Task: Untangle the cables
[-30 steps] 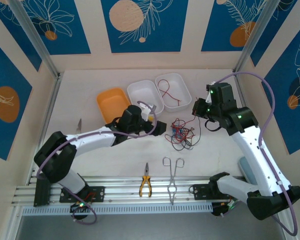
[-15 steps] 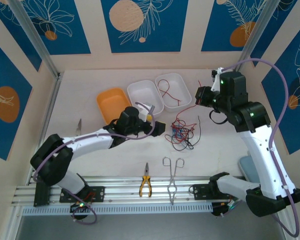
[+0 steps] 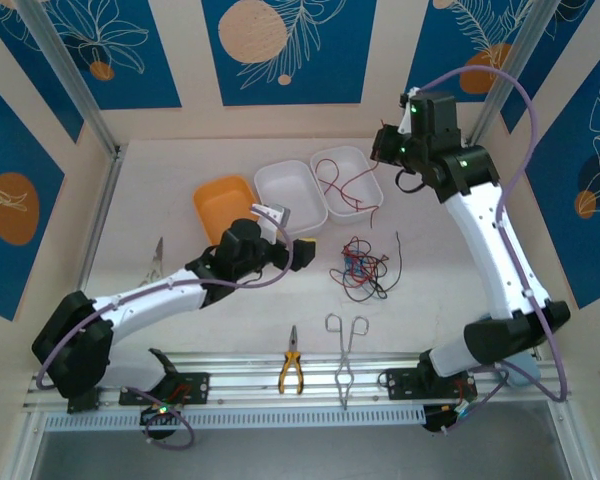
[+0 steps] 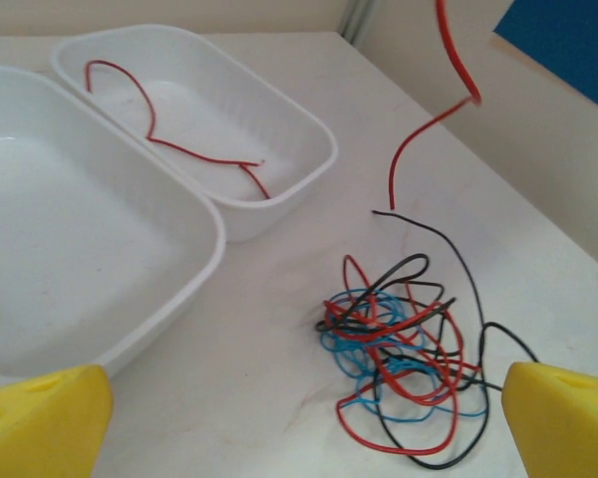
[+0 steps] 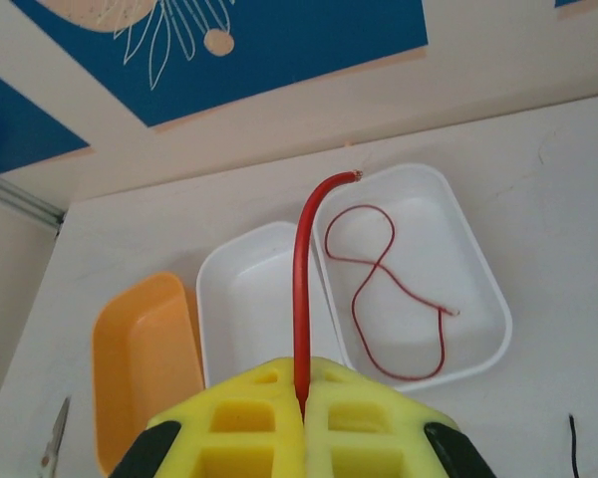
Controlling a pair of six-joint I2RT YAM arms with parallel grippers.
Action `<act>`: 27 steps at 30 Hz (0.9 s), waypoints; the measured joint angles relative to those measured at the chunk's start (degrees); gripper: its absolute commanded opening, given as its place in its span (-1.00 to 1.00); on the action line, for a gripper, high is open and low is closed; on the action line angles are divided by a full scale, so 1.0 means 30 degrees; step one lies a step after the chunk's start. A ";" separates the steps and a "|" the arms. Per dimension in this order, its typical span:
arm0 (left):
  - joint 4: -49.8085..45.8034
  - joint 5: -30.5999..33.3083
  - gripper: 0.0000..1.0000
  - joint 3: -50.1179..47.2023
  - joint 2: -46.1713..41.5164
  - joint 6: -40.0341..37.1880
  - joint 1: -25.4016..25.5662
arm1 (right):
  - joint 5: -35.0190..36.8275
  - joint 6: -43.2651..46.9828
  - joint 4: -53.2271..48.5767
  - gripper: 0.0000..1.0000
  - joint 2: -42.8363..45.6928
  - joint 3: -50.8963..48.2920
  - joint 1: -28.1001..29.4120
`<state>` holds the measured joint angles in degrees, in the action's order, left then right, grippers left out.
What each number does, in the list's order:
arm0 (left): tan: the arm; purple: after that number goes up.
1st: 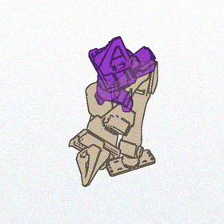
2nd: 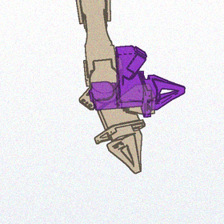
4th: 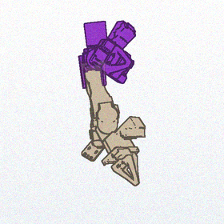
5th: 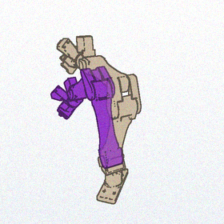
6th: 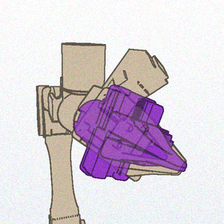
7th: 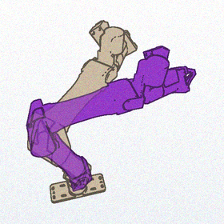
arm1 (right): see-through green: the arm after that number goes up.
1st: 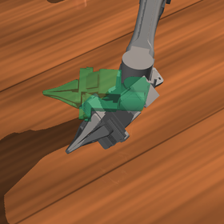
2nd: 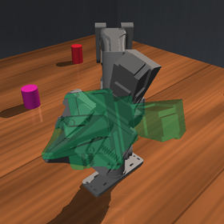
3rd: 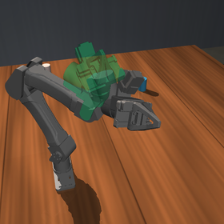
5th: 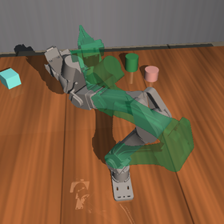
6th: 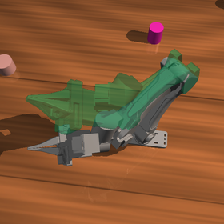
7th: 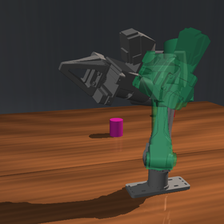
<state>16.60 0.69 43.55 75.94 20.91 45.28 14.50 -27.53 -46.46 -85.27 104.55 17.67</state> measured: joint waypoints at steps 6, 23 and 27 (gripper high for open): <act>-0.0867 0.1020 1.00 -0.0007 -0.0772 -0.0546 0.0000 | 0.0168 0.0328 0.0488 -1.00 -0.3614 0.2820 -0.0823; -0.1894 0.1945 1.00 -0.0153 -0.1268 -0.1013 0.0000 | 0.0131 0.1763 -0.0823 -1.00 -1.2597 1.0324 -0.1180; -0.1923 0.1967 1.00 -0.0386 -0.1559 -0.1013 0.0000 | 0.0663 0.2936 -0.0801 -1.00 -1.2976 0.9675 -0.0874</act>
<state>10.83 6.59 42.39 71.26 17.87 45.28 16.49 -18.72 -48.86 -124.20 133.58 15.05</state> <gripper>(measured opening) 0.998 0.046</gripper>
